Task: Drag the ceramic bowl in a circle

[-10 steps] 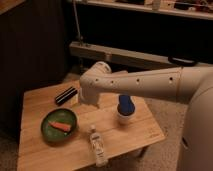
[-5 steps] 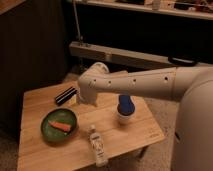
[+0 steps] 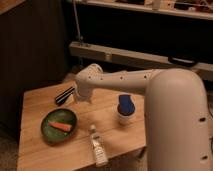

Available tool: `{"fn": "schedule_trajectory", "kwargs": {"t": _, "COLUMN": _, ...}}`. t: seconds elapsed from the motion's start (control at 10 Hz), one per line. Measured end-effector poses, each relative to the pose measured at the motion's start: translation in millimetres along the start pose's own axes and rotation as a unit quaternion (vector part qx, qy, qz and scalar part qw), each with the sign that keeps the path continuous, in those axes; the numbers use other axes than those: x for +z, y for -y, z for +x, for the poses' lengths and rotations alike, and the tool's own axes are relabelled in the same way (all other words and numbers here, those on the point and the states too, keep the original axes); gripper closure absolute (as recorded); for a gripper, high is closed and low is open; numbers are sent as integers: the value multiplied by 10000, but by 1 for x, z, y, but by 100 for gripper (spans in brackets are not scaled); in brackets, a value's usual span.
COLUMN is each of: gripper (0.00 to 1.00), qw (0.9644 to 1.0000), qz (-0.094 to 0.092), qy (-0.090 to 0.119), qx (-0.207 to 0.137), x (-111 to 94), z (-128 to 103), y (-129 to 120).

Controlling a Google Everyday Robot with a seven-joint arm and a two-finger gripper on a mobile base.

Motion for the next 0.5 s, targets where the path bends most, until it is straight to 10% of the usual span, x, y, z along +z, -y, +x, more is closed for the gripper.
{"fn": "schedule_trajectory", "kwargs": {"t": 0.5, "gripper": 53, "qw": 9989, "qz": 65, "qy": 460, "qx": -77, "x": 32, "z": 5, "y": 9}}
